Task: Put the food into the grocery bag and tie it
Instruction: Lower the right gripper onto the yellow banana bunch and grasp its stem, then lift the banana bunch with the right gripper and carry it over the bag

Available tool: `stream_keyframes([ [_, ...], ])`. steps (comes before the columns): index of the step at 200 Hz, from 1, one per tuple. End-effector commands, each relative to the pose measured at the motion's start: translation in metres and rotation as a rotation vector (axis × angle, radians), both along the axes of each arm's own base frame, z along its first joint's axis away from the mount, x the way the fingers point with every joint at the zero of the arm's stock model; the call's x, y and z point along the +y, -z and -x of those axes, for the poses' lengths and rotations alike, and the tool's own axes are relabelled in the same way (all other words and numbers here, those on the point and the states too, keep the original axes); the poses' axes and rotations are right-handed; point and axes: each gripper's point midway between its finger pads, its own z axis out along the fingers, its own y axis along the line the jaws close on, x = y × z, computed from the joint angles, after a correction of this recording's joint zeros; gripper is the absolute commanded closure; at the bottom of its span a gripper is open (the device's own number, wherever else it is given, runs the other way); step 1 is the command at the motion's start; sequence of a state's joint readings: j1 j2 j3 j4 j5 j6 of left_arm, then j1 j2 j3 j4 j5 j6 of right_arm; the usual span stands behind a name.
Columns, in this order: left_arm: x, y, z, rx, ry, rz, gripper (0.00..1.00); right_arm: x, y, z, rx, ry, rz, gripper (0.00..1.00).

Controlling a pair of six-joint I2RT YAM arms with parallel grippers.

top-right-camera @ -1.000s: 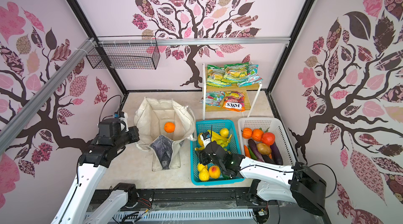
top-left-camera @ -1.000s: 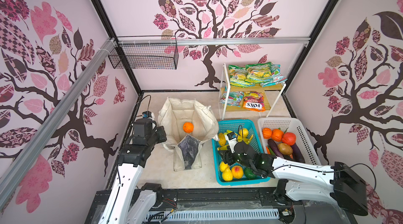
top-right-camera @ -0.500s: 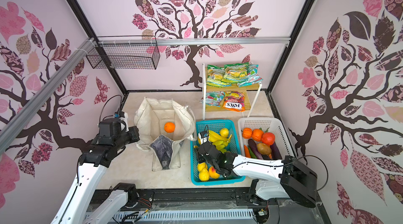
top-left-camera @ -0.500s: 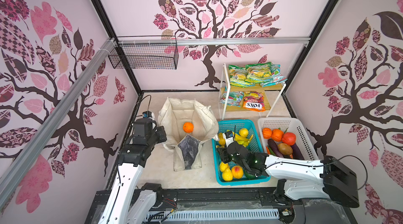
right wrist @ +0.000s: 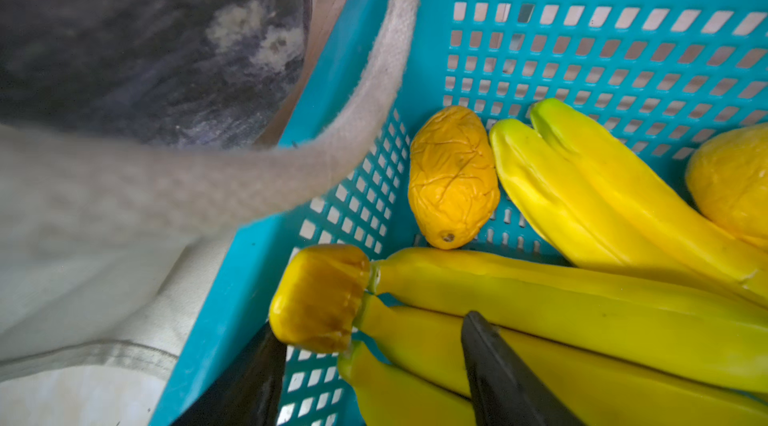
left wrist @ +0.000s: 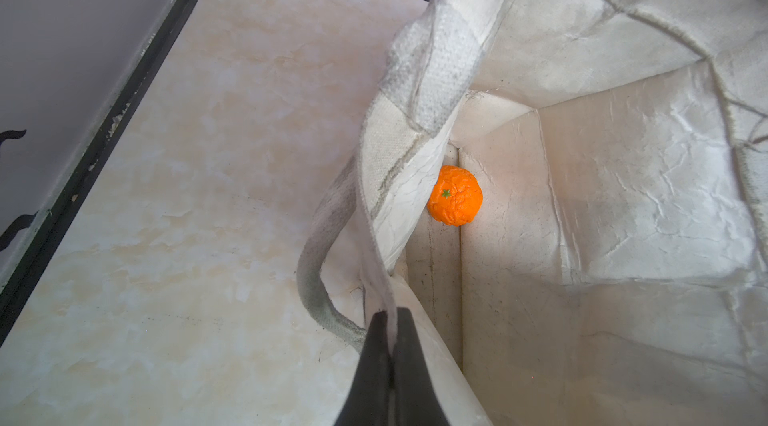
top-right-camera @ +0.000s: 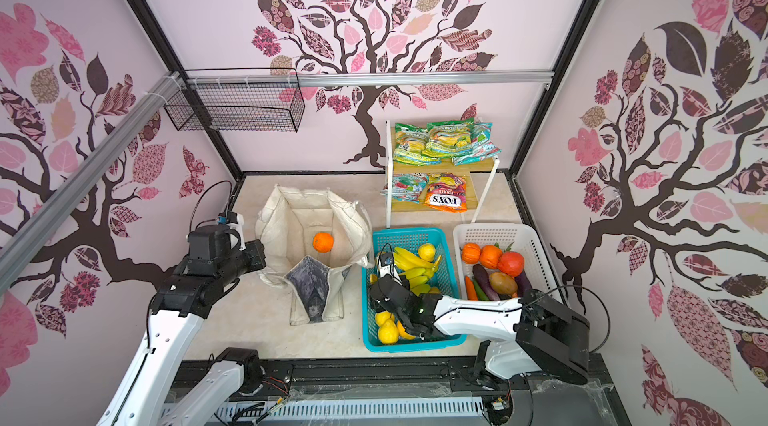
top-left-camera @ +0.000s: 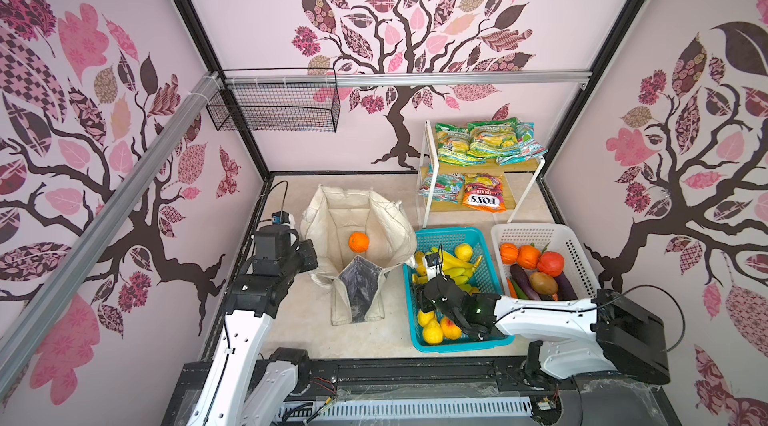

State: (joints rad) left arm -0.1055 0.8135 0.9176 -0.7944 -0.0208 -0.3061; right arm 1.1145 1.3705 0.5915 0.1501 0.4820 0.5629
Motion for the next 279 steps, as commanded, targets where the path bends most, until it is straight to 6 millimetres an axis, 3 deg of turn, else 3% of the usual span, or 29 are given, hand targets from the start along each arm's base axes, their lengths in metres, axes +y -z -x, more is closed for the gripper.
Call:
stream_keyframes([
  [1,-0.003,0.006,0.001,0.013,0.021,-0.001,1.00,0.004,0.001,-0.013,-0.034,0.072,0.000,0.35],
  [47,-0.003,0.006,0.001,0.013,0.021,0.000,1.00,0.007,0.022,-0.022,-0.064,0.098,0.044,0.44],
  [86,-0.003,0.006,0.001,0.011,0.021,-0.001,1.00,0.008,0.022,-0.028,-0.108,0.099,0.064,0.51],
  [112,-0.003,0.005,0.002,0.008,0.020,0.001,1.00,0.008,0.020,-0.029,-0.133,0.100,0.069,0.63],
  [169,-0.003,0.006,0.002,0.013,0.022,0.001,1.00,0.000,-0.016,-0.015,-0.129,0.074,-0.073,0.79],
  [227,-0.003,0.005,0.002,0.011,0.020,0.001,1.00,-0.023,-0.051,0.001,-0.147,0.058,-0.177,0.81],
  [258,-0.003,0.005,0.003,0.009,0.020,0.000,1.00,-0.019,-0.064,0.010,-0.159,-0.016,-0.239,0.85],
  [279,-0.002,0.005,0.002,0.009,0.017,-0.002,1.00,-0.017,-0.084,0.017,-0.174,-0.058,-0.295,0.88],
])
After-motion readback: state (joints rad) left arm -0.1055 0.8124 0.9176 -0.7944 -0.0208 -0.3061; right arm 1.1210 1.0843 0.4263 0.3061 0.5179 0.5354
